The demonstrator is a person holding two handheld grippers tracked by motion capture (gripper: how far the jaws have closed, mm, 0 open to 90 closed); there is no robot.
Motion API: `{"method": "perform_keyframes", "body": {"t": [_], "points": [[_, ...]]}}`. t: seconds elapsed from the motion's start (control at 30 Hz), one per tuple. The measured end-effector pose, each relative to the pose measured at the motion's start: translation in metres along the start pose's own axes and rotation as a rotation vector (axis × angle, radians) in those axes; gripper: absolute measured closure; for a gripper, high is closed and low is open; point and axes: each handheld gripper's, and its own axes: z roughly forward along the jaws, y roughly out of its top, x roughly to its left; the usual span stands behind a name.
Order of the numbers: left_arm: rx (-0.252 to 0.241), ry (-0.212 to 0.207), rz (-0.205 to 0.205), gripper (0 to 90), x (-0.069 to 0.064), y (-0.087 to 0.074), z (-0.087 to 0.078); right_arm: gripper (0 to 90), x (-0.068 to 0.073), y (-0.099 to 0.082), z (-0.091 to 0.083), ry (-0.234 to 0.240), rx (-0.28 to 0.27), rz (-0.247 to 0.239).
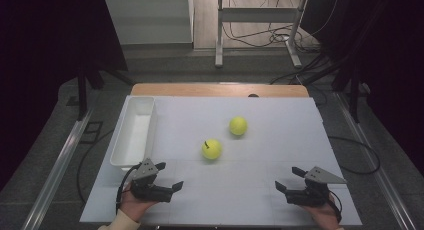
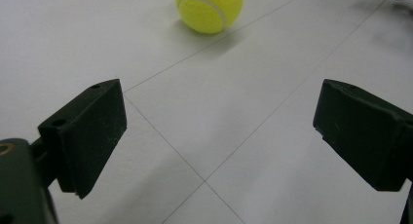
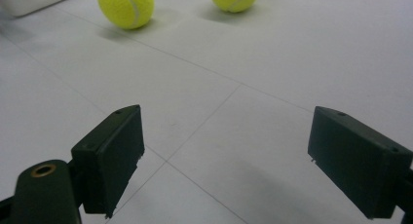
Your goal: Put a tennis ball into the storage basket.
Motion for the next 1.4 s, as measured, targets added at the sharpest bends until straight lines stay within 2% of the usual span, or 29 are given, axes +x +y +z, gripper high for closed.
{"method": "perform_keyframes", "body": {"t": [0.67, 1.27, 1.4], "points": [[0.023, -0.022, -0.005, 6.5, -0.0006, 0.0005, 0.0076, 14.7, 0.0016, 0.0008, 0.0048, 0.014, 0.027, -0.027], [0.038, -0.027, -0.031, 6.6, 0.0012, 0.0002, 0.0071, 15.0, 0.0037, 0.0018, 0.0039, 0.014, 0.024, -0.017], [0.044, -0.03, -0.023, 6.8, -0.0006, 0.0024, 0.0082, 15.0, 0.0036, 0.0021, 0.004, 0.012, 0.024, -0.02]]}}
